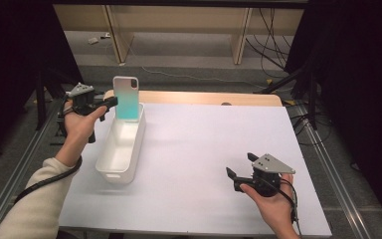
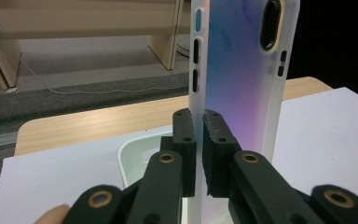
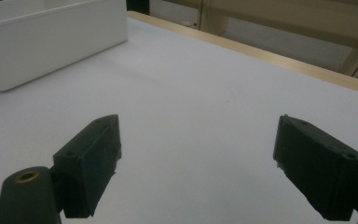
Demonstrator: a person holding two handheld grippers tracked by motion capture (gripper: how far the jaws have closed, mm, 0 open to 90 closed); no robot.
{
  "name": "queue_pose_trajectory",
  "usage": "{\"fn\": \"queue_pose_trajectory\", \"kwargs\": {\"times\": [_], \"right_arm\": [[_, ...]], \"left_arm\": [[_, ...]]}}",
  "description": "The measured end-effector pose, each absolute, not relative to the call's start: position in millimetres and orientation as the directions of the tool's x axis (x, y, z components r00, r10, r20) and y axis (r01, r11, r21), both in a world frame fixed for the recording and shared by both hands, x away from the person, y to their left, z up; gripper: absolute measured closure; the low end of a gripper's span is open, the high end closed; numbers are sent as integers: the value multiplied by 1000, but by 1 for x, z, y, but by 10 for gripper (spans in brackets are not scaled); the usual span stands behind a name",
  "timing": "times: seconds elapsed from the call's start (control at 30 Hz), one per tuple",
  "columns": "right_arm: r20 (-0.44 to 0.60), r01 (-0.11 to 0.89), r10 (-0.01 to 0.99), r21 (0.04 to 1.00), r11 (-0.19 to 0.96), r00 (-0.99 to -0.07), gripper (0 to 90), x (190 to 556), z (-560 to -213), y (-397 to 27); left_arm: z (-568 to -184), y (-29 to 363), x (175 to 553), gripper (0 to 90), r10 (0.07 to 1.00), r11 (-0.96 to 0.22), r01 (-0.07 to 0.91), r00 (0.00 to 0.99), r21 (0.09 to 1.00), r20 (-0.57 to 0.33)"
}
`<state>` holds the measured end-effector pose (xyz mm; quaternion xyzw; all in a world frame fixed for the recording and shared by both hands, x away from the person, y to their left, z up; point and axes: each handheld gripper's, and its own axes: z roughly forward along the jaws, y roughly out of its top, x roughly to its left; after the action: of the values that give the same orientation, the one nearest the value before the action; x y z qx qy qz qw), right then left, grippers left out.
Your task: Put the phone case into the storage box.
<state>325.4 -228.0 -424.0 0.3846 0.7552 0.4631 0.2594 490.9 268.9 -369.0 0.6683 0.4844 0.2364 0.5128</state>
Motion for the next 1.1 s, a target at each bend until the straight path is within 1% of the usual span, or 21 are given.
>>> {"fn": "queue_pose_trajectory", "kwargs": {"times": [0.37,0.43,0.5,0.73,0.77,1.1], "right_arm": [[-46,330,821,902,279,-569,162,326,-424,-228],[-28,343,823,900,268,-568,162,325,-424,-227],[-41,328,825,906,268,-563,162,326,-425,-227],[-27,343,823,901,266,-568,162,325,-424,-227],[-41,332,823,903,274,-567,162,326,-424,-228],[-47,325,822,904,277,-567,162,326,-424,-228]], "left_arm": [[-369,269,493,847,891,-2,405,416,914,-182],[-369,269,494,847,891,-1,404,415,915,-183],[-369,269,495,847,890,-2,405,418,914,-183],[-371,270,497,847,894,-3,411,410,911,-182],[-371,270,497,847,894,-2,412,409,911,-183],[-373,271,500,847,897,-2,414,404,910,-182]]}}
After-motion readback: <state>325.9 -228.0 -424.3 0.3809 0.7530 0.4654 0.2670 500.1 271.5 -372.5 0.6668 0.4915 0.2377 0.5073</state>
